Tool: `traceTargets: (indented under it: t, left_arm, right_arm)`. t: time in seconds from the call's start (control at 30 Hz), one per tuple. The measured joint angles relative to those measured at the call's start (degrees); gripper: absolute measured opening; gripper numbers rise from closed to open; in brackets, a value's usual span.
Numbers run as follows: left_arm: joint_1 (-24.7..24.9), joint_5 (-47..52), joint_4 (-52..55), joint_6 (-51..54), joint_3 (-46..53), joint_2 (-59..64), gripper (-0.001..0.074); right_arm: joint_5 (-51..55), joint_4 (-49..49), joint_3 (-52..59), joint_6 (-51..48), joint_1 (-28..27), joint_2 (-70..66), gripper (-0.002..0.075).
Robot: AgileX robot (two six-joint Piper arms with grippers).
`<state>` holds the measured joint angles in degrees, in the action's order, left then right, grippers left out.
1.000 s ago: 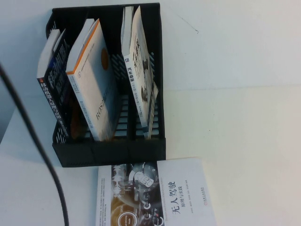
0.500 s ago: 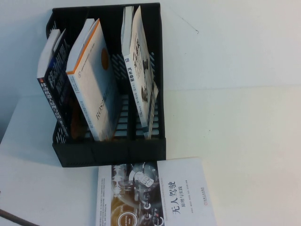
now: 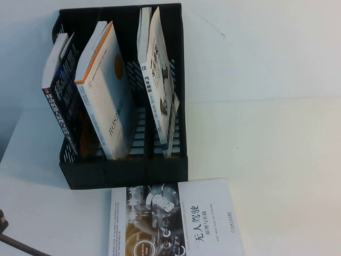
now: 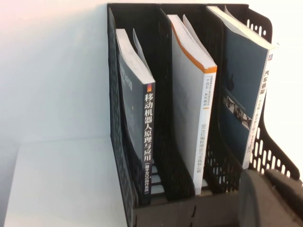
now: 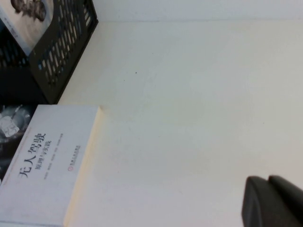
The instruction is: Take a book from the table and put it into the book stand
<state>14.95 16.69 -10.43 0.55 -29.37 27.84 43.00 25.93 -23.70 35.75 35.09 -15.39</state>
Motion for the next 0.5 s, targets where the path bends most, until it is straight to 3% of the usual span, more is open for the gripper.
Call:
traceTargets:
  t: [0.3, 0.5]
  left_arm:
    - [-0.14, 1.58, -0.1, 0.5, 0.22, -1.16, -0.0001]
    - [-6.97, 1.74, -0.67, 0.87, 2.96, -9.74, -0.0001]
  right_arm:
    - [0.11, -0.09, 0.0, 0.0, 0.0, 0.0, 0.0008]
    - [0.19, -0.12, 0.0, 0.0, 0.0, 0.0, 0.0008]
